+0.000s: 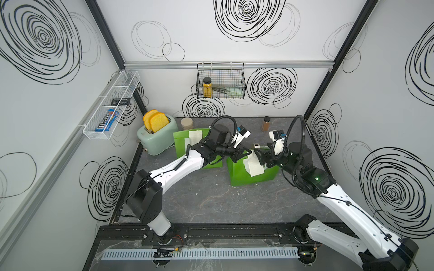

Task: Staple the receipts to the bags
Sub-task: Place the stapler in the takeout bag, then staple the receipt to the takeout bag.

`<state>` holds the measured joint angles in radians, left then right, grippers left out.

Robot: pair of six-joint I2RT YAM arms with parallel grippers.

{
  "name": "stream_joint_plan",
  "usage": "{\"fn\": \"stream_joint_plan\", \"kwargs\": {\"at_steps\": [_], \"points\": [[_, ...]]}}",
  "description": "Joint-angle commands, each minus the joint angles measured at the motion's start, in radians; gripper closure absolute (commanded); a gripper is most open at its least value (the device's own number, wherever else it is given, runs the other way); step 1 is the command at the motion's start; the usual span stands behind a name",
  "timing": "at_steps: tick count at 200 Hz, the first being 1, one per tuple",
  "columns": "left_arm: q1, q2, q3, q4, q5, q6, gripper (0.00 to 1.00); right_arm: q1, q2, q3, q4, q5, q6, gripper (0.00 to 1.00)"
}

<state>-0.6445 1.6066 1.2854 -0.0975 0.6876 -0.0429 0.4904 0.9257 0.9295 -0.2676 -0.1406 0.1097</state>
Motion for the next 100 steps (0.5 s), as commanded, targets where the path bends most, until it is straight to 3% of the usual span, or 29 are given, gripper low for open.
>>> {"fn": "stream_joint_plan", "kwargs": {"at_steps": [1,46,100], "points": [[0.027,-0.038,0.002,-0.035,0.041,0.144,1.00,-0.045,0.028,0.052,-0.107,-0.271,-0.165,0.18],[0.065,-0.027,-0.002,-0.104,0.146,0.235,1.00,-0.087,0.107,0.086,-0.153,-0.502,-0.370,0.20],[0.041,-0.037,-0.030,-0.110,0.130,0.266,1.00,-0.044,0.209,0.111,-0.166,-0.507,-0.491,0.26]]}}
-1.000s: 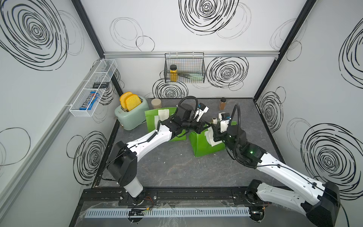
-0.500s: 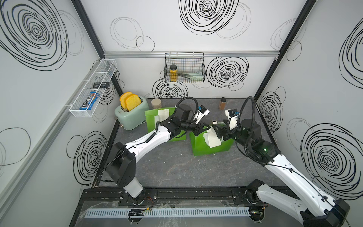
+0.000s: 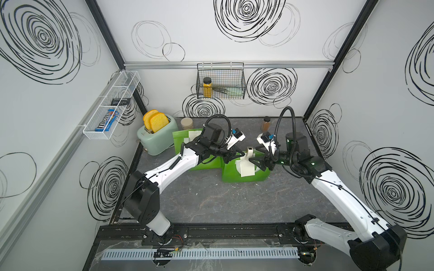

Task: Staple the receipts to the bags
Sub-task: Staple the receipt to the takeout bag.

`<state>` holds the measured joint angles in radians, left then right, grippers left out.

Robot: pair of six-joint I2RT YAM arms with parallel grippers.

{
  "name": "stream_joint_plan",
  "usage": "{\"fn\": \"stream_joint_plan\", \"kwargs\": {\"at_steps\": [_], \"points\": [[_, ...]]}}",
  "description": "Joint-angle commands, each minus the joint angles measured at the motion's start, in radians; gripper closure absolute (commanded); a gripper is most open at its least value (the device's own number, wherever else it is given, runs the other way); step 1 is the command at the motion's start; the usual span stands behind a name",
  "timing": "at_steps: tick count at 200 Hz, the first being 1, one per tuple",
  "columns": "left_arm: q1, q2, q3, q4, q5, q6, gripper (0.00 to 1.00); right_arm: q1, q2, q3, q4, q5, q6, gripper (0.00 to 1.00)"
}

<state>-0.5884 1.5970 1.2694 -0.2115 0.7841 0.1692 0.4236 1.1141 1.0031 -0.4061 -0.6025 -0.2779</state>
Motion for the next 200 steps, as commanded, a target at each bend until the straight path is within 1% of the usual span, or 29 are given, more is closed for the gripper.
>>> {"fn": "stream_joint_plan", "kwargs": {"at_steps": [1,32,47,71,77,88,99,106,113,124,137,144,148,153,159,162,175,183,190,200], "points": [[-0.016,-0.028,-0.014,0.004,0.033,0.055,1.00,0.023,0.022,0.038,-0.028,-0.045,-0.106,0.26],[-0.022,-0.029,-0.021,-0.004,0.035,0.063,1.00,0.046,0.051,0.042,-0.052,-0.044,-0.187,0.23],[-0.027,-0.031,-0.021,-0.005,0.036,0.066,1.00,0.050,0.059,0.037,-0.061,-0.059,-0.230,0.24],[-0.028,-0.032,-0.019,-0.007,0.042,0.065,1.00,0.051,0.081,0.039,-0.078,-0.072,-0.257,0.30],[-0.028,-0.032,-0.019,-0.009,0.041,0.068,1.00,0.050,0.085,0.037,-0.082,-0.071,-0.264,0.35],[-0.029,-0.034,-0.021,-0.008,0.041,0.069,1.00,0.051,0.091,0.038,-0.086,-0.070,-0.271,0.48],[-0.028,-0.034,-0.019,-0.008,0.040,0.067,1.00,0.053,0.100,0.034,-0.089,-0.068,-0.276,0.50],[-0.028,-0.034,-0.019,-0.007,0.041,0.067,1.00,0.053,0.102,0.035,-0.090,-0.069,-0.278,0.56],[-0.028,-0.034,-0.019,-0.008,0.042,0.066,1.00,0.053,0.104,0.032,-0.090,-0.064,-0.280,0.67],[-0.028,-0.034,-0.019,-0.008,0.040,0.066,1.00,0.054,0.102,0.029,-0.089,-0.059,-0.280,0.77],[-0.028,-0.035,-0.021,-0.009,0.037,0.064,1.00,0.053,0.091,0.023,-0.087,-0.049,-0.283,0.95],[-0.028,-0.035,-0.021,-0.008,0.034,0.062,1.00,0.049,0.085,0.018,-0.085,-0.046,-0.282,1.00],[-0.028,-0.036,-0.021,-0.008,0.033,0.061,1.00,0.048,0.081,0.015,-0.084,-0.043,-0.280,0.99],[-0.028,-0.035,-0.021,-0.006,0.032,0.059,1.00,0.047,0.075,0.012,-0.078,-0.036,-0.275,0.93],[-0.028,-0.035,-0.021,-0.002,0.031,0.052,1.00,0.046,0.066,0.006,-0.066,-0.023,-0.259,0.69],[-0.027,-0.035,-0.021,0.001,0.028,0.048,1.00,0.044,0.061,0.004,-0.059,-0.018,-0.249,0.63],[-0.025,-0.034,-0.022,0.017,0.024,0.027,1.00,0.030,0.036,0.001,-0.034,-0.024,-0.212,0.57],[-0.024,-0.034,-0.022,0.031,0.014,0.006,1.00,0.017,0.013,0.001,-0.002,-0.009,-0.165,0.44],[-0.022,-0.034,-0.021,0.043,-0.001,-0.013,1.00,0.005,-0.011,-0.001,0.025,-0.001,-0.125,0.36],[-0.017,-0.034,-0.021,0.058,-0.005,-0.034,1.00,-0.011,-0.051,-0.009,0.069,0.019,-0.070,0.33]]}}
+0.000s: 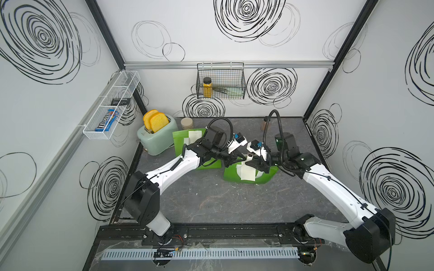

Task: Staple the receipts to the bags
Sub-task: Staple the receipt to the takeout bag, then pick up the stapler from the takeout bag.

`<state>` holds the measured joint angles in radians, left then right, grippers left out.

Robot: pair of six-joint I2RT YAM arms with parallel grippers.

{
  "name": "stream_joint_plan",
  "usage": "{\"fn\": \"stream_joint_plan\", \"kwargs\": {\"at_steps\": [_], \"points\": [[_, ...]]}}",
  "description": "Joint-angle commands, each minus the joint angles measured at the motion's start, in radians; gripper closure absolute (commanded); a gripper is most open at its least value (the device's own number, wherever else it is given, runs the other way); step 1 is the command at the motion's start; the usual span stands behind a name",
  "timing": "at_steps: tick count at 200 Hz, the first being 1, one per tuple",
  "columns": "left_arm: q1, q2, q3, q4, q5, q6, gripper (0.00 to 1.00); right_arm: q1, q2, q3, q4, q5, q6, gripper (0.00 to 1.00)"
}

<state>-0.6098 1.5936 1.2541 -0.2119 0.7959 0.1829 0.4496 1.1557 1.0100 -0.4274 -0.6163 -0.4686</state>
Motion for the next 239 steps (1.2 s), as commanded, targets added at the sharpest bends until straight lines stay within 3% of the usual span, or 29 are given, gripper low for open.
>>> {"fn": "stream_joint_plan", "kwargs": {"at_steps": [1,38,53,96,130,193,239], "points": [[0.005,-0.030,-0.006,0.061,-0.018,-0.051,1.00,-0.037,-0.098,-0.017,0.094,0.036,0.127,0.32],[0.009,-0.039,-0.030,0.188,-0.057,-0.182,1.00,-0.037,-0.225,-0.048,0.181,0.206,0.359,0.26],[0.003,-0.044,-0.045,0.242,-0.077,-0.232,1.00,-0.002,-0.241,-0.045,0.174,0.369,0.501,0.28],[-0.018,-0.035,-0.043,0.298,-0.104,-0.297,1.00,0.262,-0.259,-0.079,0.159,0.754,0.724,0.35],[-0.028,-0.034,-0.038,0.294,-0.109,-0.298,1.00,0.413,-0.219,-0.105,0.163,0.963,0.831,0.37],[-0.031,-0.040,-0.041,0.274,-0.112,-0.283,1.00,0.443,-0.130,-0.074,0.144,1.092,0.874,0.42],[-0.025,-0.038,-0.042,0.264,-0.112,-0.274,1.00,0.438,-0.171,-0.098,0.139,1.108,0.890,0.42]]}}
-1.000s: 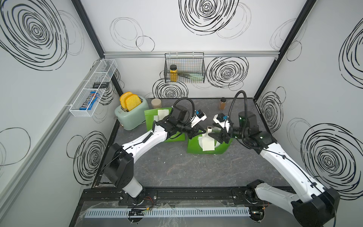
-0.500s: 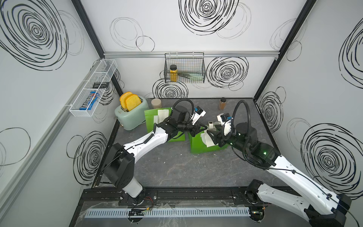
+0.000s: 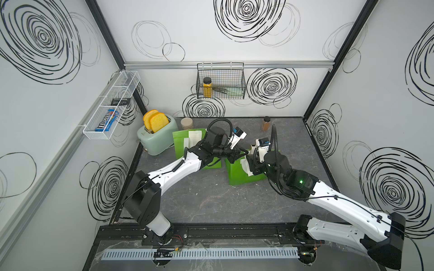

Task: Staple the receipts to the bags
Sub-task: Pick up the stapler from the takeout bag.

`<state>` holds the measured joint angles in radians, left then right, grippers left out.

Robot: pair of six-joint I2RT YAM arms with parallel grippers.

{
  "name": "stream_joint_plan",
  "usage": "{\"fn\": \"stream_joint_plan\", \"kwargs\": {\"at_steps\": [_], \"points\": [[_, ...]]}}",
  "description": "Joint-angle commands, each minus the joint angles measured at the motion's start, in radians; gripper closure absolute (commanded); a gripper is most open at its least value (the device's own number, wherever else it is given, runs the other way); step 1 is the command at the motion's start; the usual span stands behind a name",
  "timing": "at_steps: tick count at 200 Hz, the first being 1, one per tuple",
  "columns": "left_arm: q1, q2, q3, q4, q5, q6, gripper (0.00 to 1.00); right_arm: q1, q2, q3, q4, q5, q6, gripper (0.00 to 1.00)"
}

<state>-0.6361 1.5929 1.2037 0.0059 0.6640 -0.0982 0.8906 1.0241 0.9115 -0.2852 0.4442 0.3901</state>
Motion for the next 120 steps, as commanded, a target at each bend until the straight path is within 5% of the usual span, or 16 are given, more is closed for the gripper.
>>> {"fn": "stream_joint_plan", "kwargs": {"at_steps": [1,120], "points": [[0.001,-0.037,0.008,0.045,0.020,0.007,1.00,-0.004,-0.041,-0.001,-0.003,0.048,0.032,0.42],[-0.005,-0.028,0.014,0.033,0.037,0.021,1.00,-0.085,0.062,0.041,0.031,-0.116,-0.019,0.44]]}}
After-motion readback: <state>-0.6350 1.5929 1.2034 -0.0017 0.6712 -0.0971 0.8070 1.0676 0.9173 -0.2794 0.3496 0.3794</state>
